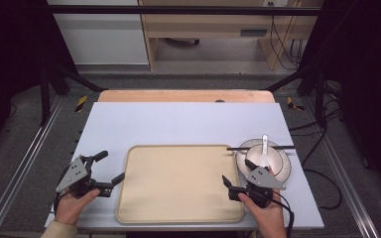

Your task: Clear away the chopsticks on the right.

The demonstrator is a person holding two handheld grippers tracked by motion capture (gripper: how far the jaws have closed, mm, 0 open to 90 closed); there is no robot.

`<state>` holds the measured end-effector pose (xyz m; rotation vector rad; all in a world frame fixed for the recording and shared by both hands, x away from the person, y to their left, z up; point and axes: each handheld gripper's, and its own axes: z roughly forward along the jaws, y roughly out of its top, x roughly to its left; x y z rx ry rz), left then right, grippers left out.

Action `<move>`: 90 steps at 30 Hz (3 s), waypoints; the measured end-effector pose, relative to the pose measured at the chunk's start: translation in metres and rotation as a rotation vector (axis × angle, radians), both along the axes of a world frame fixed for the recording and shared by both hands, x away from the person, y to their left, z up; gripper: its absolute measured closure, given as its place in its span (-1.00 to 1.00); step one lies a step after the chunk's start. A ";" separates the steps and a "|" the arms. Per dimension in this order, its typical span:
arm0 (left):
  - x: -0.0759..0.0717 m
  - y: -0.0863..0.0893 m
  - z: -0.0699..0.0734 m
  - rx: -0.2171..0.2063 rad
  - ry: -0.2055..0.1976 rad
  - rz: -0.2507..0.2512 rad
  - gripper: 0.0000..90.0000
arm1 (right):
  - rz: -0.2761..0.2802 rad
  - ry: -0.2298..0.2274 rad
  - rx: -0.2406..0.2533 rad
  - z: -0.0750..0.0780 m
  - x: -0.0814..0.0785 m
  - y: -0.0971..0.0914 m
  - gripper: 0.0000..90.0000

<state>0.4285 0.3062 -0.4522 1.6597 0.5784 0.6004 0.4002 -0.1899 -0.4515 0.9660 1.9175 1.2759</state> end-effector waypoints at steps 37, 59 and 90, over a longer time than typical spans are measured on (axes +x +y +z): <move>0.001 -0.005 -0.007 0.055 0.065 -0.004 -0.90 | -0.268 0.463 -0.351 0.015 0.155 -0.158 0.95; 0.001 -0.009 -0.008 0.073 0.075 -0.017 -0.87 | -0.267 0.433 -0.268 0.020 0.080 -0.165 0.84; 0.000 -0.010 -0.009 0.084 0.073 -0.019 -0.83 | -0.059 0.430 -0.266 0.008 0.096 -0.161 0.88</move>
